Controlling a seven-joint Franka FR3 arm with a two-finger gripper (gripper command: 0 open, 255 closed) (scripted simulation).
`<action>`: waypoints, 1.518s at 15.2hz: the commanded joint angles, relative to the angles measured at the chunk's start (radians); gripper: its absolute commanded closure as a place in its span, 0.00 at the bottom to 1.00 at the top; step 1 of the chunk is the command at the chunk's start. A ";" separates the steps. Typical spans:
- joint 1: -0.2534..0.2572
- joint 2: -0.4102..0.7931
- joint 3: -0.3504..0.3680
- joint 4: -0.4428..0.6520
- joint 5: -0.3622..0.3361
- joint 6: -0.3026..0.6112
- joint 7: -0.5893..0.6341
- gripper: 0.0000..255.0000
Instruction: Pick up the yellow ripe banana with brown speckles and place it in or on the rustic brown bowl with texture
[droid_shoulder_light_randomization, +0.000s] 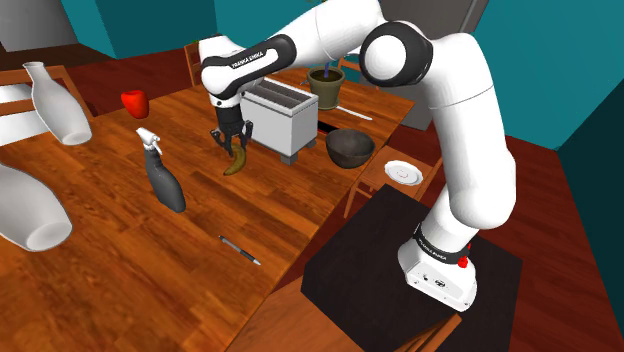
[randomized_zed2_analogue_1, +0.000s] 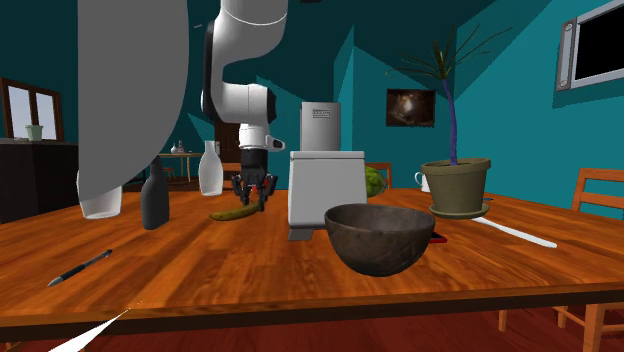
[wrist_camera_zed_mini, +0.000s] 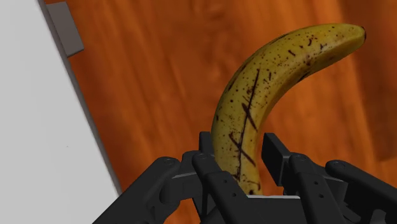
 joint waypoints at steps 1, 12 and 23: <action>-0.001 -0.012 0.001 0.010 0.002 -0.023 -0.001 1.00; -0.001 -0.064 0.006 0.076 0.009 -0.140 -0.003 1.00; 0.002 -0.090 0.009 0.183 0.013 -0.272 -0.004 1.00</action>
